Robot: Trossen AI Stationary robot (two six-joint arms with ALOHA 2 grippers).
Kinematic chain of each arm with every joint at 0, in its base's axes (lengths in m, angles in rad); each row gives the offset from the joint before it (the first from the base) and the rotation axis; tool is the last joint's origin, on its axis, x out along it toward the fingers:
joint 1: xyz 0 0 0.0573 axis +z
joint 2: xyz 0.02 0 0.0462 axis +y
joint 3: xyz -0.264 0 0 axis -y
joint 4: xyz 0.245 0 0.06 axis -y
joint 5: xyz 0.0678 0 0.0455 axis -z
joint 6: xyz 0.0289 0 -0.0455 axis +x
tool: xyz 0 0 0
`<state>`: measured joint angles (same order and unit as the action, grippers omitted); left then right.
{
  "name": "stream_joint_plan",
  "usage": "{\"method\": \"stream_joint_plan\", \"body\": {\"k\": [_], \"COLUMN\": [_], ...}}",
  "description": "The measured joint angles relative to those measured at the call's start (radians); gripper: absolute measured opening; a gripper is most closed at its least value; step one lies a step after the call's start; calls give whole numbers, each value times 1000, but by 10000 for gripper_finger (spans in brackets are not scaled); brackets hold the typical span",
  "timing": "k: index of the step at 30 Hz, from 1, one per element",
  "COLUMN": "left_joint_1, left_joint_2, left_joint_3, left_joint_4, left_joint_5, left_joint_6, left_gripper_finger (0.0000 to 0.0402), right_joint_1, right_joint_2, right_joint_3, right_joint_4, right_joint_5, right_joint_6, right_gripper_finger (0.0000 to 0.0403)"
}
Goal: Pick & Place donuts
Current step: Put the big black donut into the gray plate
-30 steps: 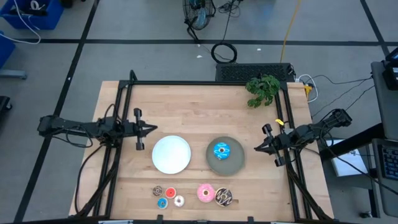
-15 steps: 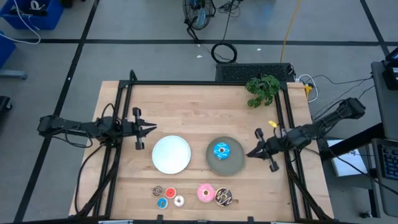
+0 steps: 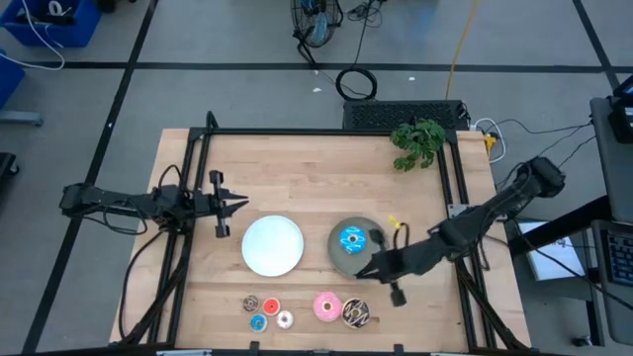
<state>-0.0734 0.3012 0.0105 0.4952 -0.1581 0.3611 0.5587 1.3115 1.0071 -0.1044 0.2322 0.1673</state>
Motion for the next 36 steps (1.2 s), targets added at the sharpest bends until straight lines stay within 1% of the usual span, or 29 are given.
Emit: {"method": "stream_joint_plan", "body": {"k": [2, 10, 14, 16, 19, 22, 24, 27, 32, 36], "left_joint_1": [0, 0, 0, 0, 0, 0, 0, 0, 0, 0], "left_joint_2": [0, 0, 0, 0, 0, 0, 0, 0, 0, 0], "left_joint_3": [0, 0, 0, 0, 0, 0, 0, 0, 0, 0], "left_joint_4": [5, 5, 9, 10, 12, 12, 12, 12, 25, 27], "left_joint_5": [0, 0, 0, 0, 0, 0, 0, 0, 0, 0], "left_joint_6": [-2, -8, -8, -8, -7, -7, -7, -7, -3, -3], "left_gripper_finger": [47, 47, 47, 47, 47, 47, 47, 47, 47, 47], "right_joint_1": [6, 75, 79, 79, 82, 94, 101, 99, 91, 90], "right_joint_2": [57, 299, 403, 448, 511, 564, 586, 602, 603, 602], "right_joint_3": [86, 403, 511, 554, 618, 670, 676, 676, 676, 676], "right_joint_4": [-106, -416, -563, -638, -722, -770, -771, -774, -744, -715], "right_joint_5": [-2, 4, -2, -26, -32, -51, -46, -49, -49, -52], "right_joint_6": [26, 97, 127, 160, 178, 145, 109, 99, 101, 108], "right_gripper_finger": [0, 0, 0, 0, 0, 0, 0, 6, 28, 55]}}
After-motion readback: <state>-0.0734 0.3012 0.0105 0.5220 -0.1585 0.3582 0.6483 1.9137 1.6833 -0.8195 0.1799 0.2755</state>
